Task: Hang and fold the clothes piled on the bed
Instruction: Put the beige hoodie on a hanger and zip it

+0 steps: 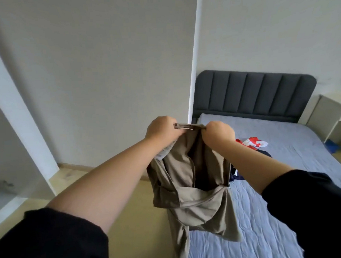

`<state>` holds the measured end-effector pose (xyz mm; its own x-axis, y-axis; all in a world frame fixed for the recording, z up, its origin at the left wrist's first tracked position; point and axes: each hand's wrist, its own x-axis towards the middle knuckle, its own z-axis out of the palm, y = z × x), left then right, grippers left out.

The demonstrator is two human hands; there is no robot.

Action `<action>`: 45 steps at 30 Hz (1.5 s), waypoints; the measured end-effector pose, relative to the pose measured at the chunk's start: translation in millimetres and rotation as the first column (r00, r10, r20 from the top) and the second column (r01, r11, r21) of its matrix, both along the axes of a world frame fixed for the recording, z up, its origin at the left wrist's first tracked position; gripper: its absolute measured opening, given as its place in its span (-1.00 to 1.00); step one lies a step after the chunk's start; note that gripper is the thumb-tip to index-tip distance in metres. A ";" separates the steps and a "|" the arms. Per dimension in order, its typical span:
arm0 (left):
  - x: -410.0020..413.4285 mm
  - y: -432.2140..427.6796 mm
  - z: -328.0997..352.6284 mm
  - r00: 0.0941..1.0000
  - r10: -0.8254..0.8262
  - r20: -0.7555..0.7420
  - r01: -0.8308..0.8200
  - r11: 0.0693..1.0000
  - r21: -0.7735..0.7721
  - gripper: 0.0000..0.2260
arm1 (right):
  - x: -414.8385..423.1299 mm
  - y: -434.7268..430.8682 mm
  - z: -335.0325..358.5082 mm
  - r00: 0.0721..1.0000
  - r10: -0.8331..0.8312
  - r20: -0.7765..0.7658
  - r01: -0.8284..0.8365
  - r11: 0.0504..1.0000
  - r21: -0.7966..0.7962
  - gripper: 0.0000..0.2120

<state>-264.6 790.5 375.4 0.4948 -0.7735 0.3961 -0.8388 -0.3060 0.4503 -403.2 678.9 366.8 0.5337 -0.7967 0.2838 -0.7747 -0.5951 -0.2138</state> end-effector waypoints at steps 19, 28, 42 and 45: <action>-24.3 23.9 -41.0 0.996 0.088 0.033 -0.094 0.966 0.239 -0.87 | -63.3 11.3 48.0 0.861 0.017 0.508 -0.245 0.890 0.386 -0.69; -42.9 4.5 -29.2 0.966 -0.005 0.260 -0.041 0.985 0.169 -0.84 | -110.5 -10.2 26.0 0.976 0.192 -0.105 -0.170 0.967 0.187 -0.73; -76.6 -26.0 -4.8 0.969 0.239 0.070 -0.246 0.962 0.122 -0.83 | -162.7 -45.1 24.3 0.948 -0.066 -0.311 -0.034 0.952 -0.304 -0.78; -79.3 -26.5 2.6 0.952 0.299 -0.064 -0.276 0.931 0.240 -0.85 | -159.9 -45.2 24.0 0.918 -0.084 -0.388 -0.030 0.960 -0.277 -0.84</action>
